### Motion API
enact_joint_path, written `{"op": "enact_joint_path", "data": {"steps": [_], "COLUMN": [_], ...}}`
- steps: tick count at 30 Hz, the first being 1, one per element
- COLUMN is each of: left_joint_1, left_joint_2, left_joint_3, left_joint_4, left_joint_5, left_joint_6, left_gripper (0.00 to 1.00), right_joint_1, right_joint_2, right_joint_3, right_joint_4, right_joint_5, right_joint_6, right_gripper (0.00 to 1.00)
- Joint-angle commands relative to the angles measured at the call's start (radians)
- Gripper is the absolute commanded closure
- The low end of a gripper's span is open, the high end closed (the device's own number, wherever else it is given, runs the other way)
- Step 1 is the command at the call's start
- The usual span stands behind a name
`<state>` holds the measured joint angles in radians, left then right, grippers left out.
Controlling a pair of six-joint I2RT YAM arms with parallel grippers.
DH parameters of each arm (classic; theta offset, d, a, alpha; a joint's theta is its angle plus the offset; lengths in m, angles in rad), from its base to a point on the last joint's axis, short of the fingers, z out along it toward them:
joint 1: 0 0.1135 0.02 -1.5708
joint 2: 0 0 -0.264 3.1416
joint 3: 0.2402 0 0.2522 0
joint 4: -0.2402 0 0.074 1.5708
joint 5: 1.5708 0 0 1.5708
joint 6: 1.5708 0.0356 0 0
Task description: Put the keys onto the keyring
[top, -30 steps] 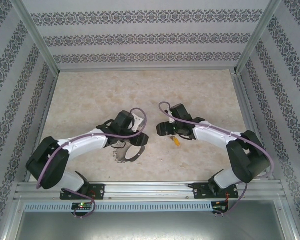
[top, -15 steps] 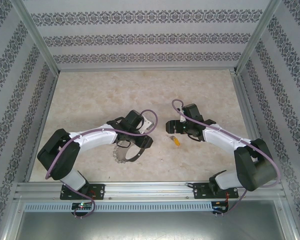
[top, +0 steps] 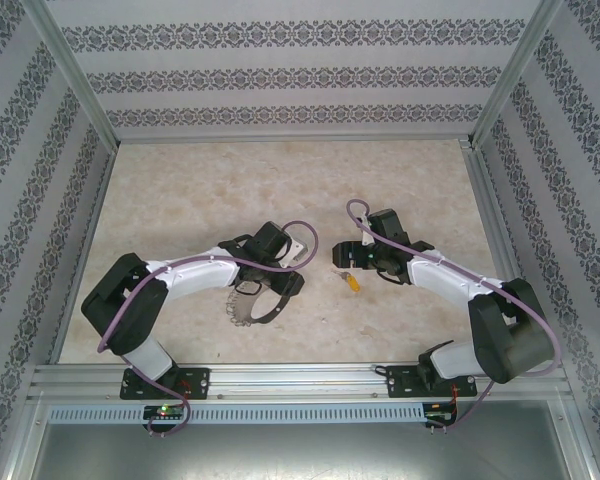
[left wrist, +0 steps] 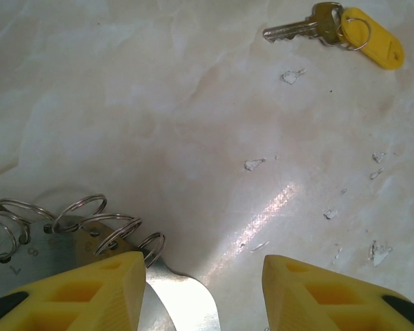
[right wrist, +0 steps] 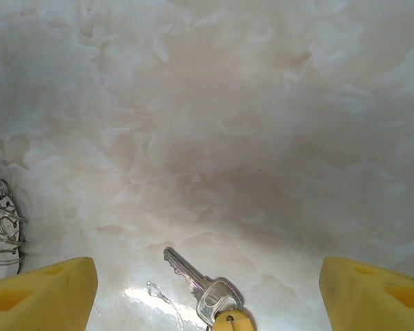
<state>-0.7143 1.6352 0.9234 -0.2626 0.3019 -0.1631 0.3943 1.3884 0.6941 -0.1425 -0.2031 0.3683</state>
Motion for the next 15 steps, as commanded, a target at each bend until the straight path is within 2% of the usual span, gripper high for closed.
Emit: {"op": "enact_joint_path", "data": {"steps": [1, 15], "left_joint_1": [-0.015, -0.014], "left_joint_2": [0.016, 0.020], "left_joint_3": [0.023, -0.007], "left_joint_4": [-0.021, 0.010], "left_joint_5": [-0.016, -0.057], "left_joint_6": [0.017, 0.011], "left_gripper": [0.51, 0.52], "right_joint_1": [-0.012, -0.015], "right_joint_2": [-0.012, -0.009], "right_joint_3": [-0.013, -0.013], "right_joint_4": [0.017, 0.019], "right_joint_5": [-0.013, -0.019], "right_joint_6": [0.012, 0.007], "right_gripper": [0.16, 0.16]}}
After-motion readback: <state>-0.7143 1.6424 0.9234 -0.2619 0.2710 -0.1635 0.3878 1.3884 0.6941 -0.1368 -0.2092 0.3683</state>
